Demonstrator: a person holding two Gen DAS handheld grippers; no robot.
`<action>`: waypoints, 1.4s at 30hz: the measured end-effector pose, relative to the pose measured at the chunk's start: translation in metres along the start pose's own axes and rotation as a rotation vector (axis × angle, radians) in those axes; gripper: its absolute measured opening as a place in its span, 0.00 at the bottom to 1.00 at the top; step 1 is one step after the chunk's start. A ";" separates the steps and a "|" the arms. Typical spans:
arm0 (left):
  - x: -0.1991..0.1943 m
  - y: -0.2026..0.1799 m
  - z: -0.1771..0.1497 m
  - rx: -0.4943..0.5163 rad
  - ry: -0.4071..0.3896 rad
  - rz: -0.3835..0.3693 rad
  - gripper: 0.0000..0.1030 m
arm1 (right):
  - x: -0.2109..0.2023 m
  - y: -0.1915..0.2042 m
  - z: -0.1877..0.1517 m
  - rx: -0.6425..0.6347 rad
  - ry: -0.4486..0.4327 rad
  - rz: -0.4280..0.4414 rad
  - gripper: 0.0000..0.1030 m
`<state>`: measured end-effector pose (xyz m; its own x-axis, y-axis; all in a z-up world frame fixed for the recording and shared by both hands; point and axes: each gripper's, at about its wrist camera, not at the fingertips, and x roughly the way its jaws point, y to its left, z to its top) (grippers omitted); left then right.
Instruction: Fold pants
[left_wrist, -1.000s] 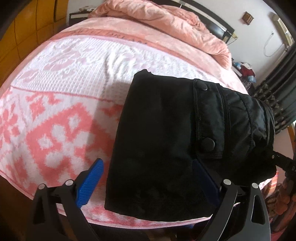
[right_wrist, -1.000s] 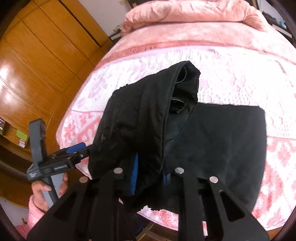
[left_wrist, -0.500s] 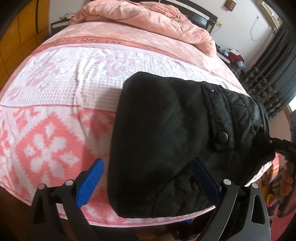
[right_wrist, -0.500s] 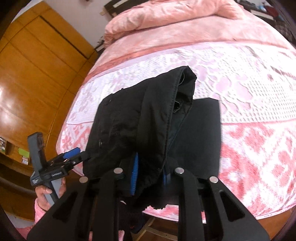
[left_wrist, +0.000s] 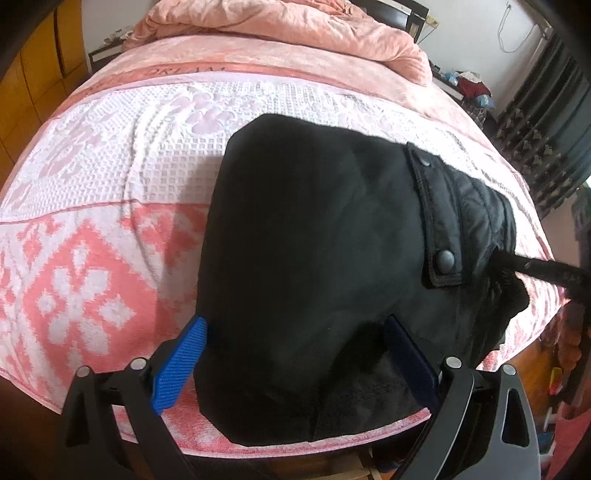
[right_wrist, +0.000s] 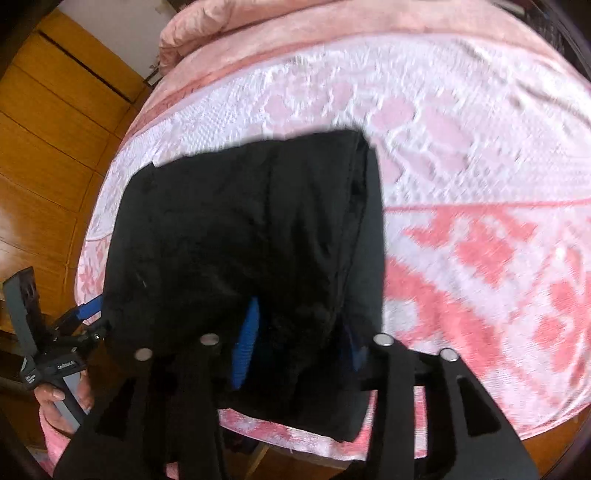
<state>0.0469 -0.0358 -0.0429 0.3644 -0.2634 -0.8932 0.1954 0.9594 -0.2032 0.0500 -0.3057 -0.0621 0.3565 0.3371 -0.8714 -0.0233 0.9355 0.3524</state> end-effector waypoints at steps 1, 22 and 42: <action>-0.003 0.000 0.000 -0.001 -0.008 -0.001 0.94 | -0.010 0.002 0.002 -0.013 -0.030 -0.003 0.54; 0.011 -0.022 0.013 0.041 -0.015 0.033 0.95 | 0.026 -0.038 0.079 0.176 0.024 0.020 0.04; -0.046 -0.039 0.005 0.076 -0.144 -0.042 0.95 | -0.023 -0.028 -0.030 0.108 -0.034 0.081 0.65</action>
<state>0.0268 -0.0617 0.0085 0.4800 -0.3199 -0.8169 0.2792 0.9384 -0.2034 0.0141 -0.3362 -0.0623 0.3893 0.4055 -0.8271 0.0469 0.8880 0.4575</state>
